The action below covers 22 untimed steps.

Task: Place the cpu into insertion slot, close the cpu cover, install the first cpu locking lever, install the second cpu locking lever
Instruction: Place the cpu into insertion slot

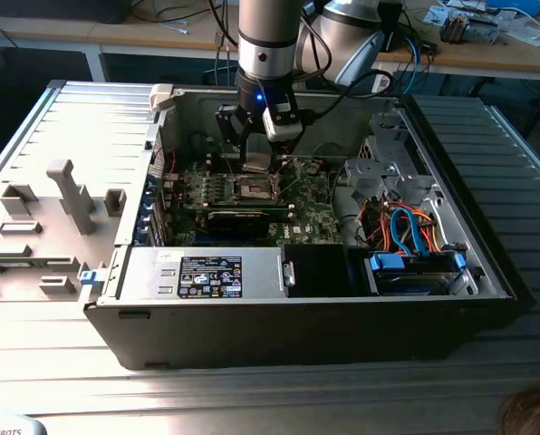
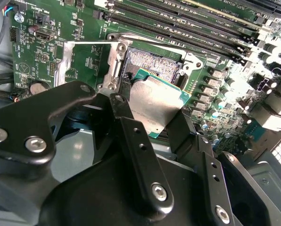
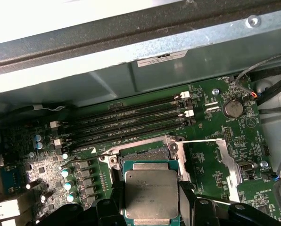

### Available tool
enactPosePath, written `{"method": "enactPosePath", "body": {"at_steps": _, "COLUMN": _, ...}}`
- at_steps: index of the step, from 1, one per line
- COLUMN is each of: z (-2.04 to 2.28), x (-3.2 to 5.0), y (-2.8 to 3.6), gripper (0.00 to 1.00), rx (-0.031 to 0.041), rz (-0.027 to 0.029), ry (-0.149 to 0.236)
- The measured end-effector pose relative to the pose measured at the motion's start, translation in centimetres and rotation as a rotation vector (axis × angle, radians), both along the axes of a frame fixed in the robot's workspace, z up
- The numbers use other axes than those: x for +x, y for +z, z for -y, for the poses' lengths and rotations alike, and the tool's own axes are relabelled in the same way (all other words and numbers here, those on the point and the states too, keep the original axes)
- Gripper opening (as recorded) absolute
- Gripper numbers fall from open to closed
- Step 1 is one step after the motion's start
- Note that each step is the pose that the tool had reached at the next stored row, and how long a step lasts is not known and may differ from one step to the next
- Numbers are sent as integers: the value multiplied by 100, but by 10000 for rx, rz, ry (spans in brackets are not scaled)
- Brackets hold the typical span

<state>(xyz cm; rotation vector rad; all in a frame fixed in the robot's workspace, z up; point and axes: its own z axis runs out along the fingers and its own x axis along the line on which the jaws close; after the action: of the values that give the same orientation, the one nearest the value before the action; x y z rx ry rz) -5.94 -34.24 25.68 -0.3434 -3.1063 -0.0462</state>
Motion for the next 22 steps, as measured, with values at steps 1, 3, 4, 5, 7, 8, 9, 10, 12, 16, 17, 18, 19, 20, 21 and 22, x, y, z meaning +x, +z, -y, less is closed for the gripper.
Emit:
{"method": "enactPosePath", "body": {"at_steps": 1, "z": 0, "x": 0, "y": 0, "gripper": 55, "rx": 0, "rz": -1, "ry": -7}}
{"method": "enactPosePath", "body": {"at_steps": 3, "z": 0, "x": 0, "y": -1, "gripper": 55, "rx": 0, "rz": -1, "ry": -16}}
{"method": "enactPosePath", "body": {"at_steps": 4, "z": 0, "x": 0, "y": -1, "gripper": 55, "rx": 0, "rz": 0, "ry": -21}}
{"method": "enactPosePath", "body": {"at_steps": 5, "z": 0, "x": 0, "y": -1, "gripper": 55, "rx": 0, "rz": -1, "ry": -25}}
{"method": "enactPosePath", "body": {"at_steps": 7, "z": 0, "x": 0, "y": -2, "gripper": 55, "rx": -1, "rz": -1, "ry": -33}}
{"method": "enactPosePath", "body": {"at_steps": 8, "z": 0, "x": 0, "y": -2, "gripper": 55, "rx": 0, "rz": 0, "ry": -39}}
{"method": "enactPosePath", "body": {"at_steps": 9, "z": 0, "x": 0, "y": -2, "gripper": 55, "rx": 0, "rz": -1, "ry": -43}}
{"method": "enactPosePath", "body": {"at_steps": 10, "z": 0, "x": 0, "y": -2, "gripper": 55, "rx": 0, "rz": -1, "ry": -47}}
{"method": "enactPosePath", "body": {"at_steps": 12, "z": 0, "x": 0, "y": -3, "gripper": 55, "rx": -1, "rz": -1, "ry": -63}}
{"method": "enactPosePath", "body": {"at_steps": 16, "z": 0, "x": 0, "y": -4, "gripper": 55, "rx": 0, "rz": -1, "ry": -80}}
{"method": "enactPosePath", "body": {"at_steps": 17, "z": 0, "x": 0, "y": -4, "gripper": 55, "rx": 0, "rz": -1, "ry": -88}}
{"method": "enactPosePath", "body": {"at_steps": 18, "z": 0, "x": 0, "y": -4, "gripper": 55, "rx": -1, "rz": 0, "ry": -92}}
{"method": "enactPosePath", "body": {"at_steps": 19, "z": 0, "x": 0, "y": -4, "gripper": 55, "rx": 0, "rz": 0, "ry": -96}}
{"method": "enactPosePath", "body": {"at_steps": 20, "z": 0, "x": 0, "y": -5, "gripper": 55, "rx": 0, "rz": -1, "ry": -107}}
{"method": "enactPosePath", "body": {"at_steps": 21, "z": 0, "x": 0, "y": -6, "gripper": 55, "rx": 0, "rz": 0, "ry": -136}}
{"method": "enactPosePath", "body": {"at_steps": 22, "z": 0, "x": 0, "y": -8, "gripper": 55, "rx": 0, "rz": 0, "ry": -173}}
